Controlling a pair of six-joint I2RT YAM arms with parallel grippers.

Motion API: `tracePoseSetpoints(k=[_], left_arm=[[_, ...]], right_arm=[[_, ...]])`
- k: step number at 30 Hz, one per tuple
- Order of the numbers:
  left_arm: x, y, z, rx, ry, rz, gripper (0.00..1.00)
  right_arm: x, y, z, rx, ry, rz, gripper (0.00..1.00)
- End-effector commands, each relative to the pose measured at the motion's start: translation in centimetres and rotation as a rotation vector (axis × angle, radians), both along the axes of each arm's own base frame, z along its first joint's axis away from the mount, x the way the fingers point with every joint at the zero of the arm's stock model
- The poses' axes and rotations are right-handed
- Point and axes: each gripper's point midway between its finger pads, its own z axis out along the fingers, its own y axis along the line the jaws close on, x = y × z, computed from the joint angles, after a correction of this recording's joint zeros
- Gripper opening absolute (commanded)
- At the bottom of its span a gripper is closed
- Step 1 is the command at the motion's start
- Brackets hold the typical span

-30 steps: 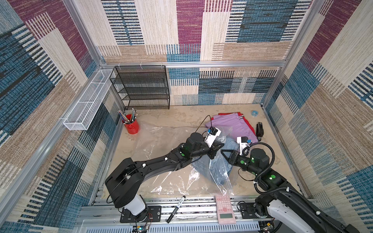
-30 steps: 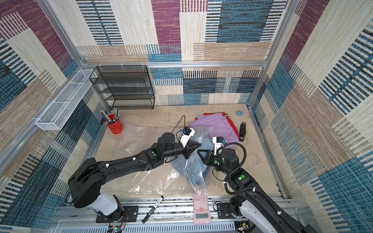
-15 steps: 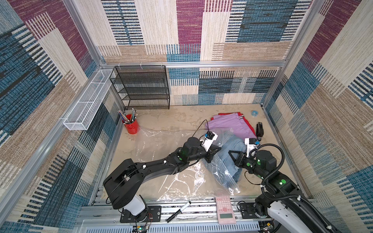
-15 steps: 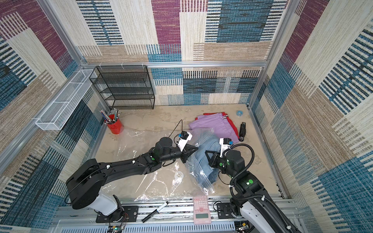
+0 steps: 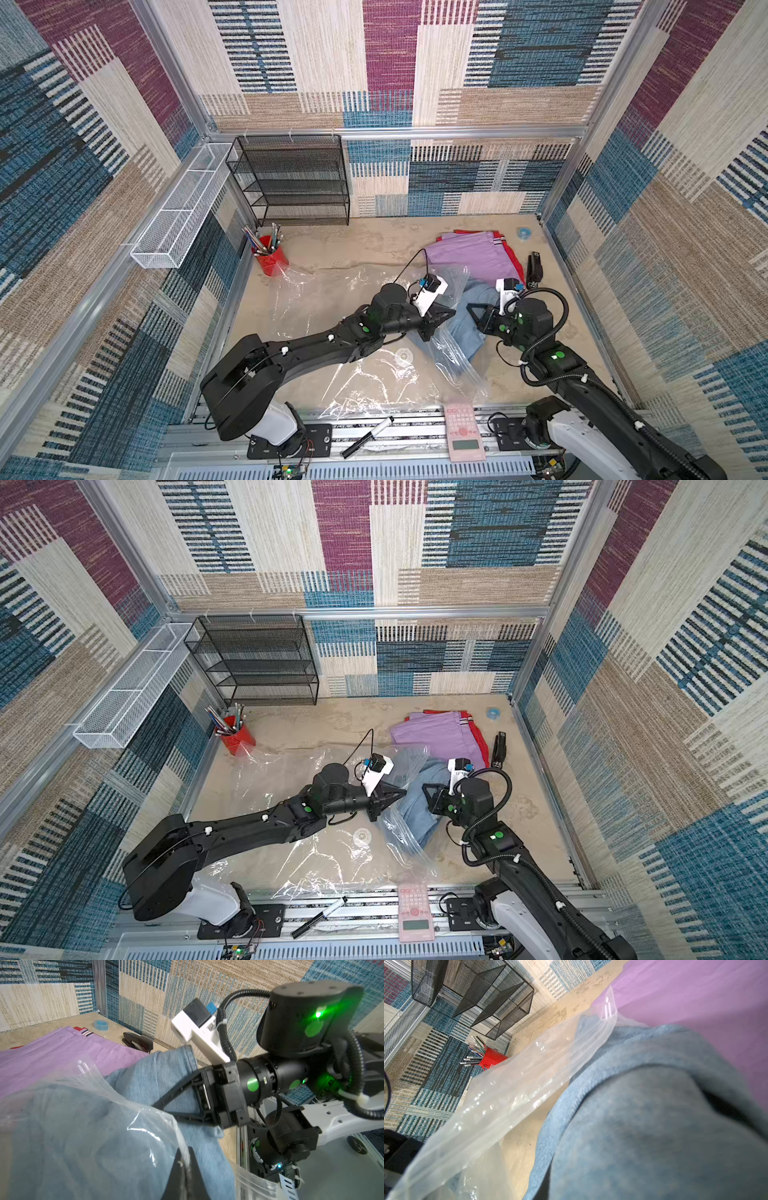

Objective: Take the trousers out of the vacuum bag
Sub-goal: Take out the trousers from the vacuum bag.

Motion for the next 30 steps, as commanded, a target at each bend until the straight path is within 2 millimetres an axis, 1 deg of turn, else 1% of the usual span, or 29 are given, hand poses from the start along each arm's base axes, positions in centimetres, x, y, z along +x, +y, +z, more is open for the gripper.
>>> tracePoseSetpoints(k=[1, 5, 7, 10, 12, 14, 17, 19, 23, 25, 30], left_arm=[[0.1, 0.1, -0.6, 0.013, -0.002, -0.003, 0.00], [1.2, 0.0, -0.9, 0.011, 0.000, 0.034, 0.00], [1.7, 0.0, -1.1, 0.009, 0.000, 0.038, 0.00], [2.1, -0.1, -1.4, 0.009, 0.006, 0.041, 0.00], [2.3, -0.2, -1.7, 0.009, 0.014, 0.046, 0.00], [2.5, -0.4, -1.9, 0.018, 0.021, 0.051, 0.00], [3.0, -0.5, -2.4, 0.027, 0.026, 0.067, 0.00], [3.3, -0.5, -2.6, 0.033, 0.023, 0.080, 0.00], [3.9, -0.6, -3.0, 0.041, 0.025, 0.103, 0.00], [4.1, -0.7, -3.1, 0.039, 0.026, 0.109, 0.00], [4.7, -0.4, -3.4, 0.037, 0.035, 0.142, 0.00]], right_arm=[[1.5, -0.7, 5.7, 0.005, -0.206, -0.001, 0.00], [0.6, -0.7, 7.8, 0.003, -0.230, 0.033, 0.00], [0.1, -1.1, 8.7, -0.010, -0.235, 0.029, 0.00], [-0.1, -1.6, 9.2, -0.027, -0.239, 0.017, 0.00], [-0.2, -1.2, 8.8, -0.004, -0.224, 0.038, 0.00], [-0.4, -0.4, 8.7, 0.050, -0.213, 0.076, 0.00], [-0.9, 0.5, 9.6, 0.117, -0.226, 0.118, 0.00], [-1.3, 0.5, 10.8, 0.126, -0.244, 0.128, 0.00], [-2.1, 0.0, 13.8, 0.101, -0.282, 0.114, 0.00], [-2.4, -0.5, 14.7, 0.071, -0.291, 0.090, 0.00], [-2.9, -1.4, 15.7, 0.027, -0.288, 0.053, 0.00]])
